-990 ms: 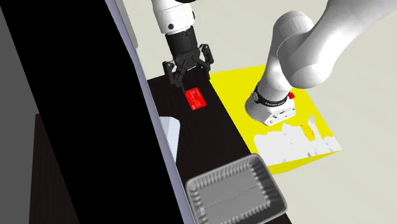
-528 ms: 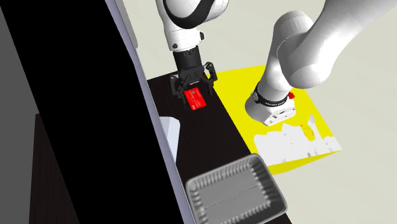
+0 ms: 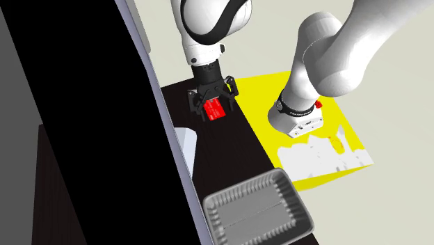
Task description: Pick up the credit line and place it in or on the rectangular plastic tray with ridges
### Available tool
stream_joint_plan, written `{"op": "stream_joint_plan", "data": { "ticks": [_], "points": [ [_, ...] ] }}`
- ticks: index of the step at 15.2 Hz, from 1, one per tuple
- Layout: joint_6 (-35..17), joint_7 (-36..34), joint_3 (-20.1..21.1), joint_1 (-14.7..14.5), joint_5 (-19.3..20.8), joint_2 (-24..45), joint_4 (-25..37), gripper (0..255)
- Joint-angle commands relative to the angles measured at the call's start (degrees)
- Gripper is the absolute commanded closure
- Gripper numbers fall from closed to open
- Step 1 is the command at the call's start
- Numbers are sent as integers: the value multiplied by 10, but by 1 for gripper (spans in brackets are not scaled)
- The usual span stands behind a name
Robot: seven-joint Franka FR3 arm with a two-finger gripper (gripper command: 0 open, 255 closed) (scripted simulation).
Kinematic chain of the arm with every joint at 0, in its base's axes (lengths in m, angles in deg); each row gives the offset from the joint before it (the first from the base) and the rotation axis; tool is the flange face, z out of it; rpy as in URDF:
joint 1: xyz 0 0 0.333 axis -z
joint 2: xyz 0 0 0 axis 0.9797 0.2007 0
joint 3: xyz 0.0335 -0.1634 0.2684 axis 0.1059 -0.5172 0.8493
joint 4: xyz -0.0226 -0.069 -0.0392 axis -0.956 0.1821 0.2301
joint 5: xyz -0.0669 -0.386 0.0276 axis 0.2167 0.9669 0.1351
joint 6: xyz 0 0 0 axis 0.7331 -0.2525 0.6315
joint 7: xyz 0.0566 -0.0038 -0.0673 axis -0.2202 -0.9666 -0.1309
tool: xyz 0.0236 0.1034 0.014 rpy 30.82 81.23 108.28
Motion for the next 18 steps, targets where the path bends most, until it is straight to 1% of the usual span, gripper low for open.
{"op": "stream_joint_plan", "data": {
  "ticks": [1, 3, 4, 13, 18],
  "points": [
    [-1, 0, 0, 0, 0, 0, 0, 0],
    [-1, 0, 0, 0, 0, 0, 0, 0],
    [-1, 0, 0, 0, 0, 0, 0, 255],
    [-1, 0, 0, 0, 0, 0, 0, 255],
    [44, -26, 0, 6, 15, -35, 15, 255]
  ]
}}
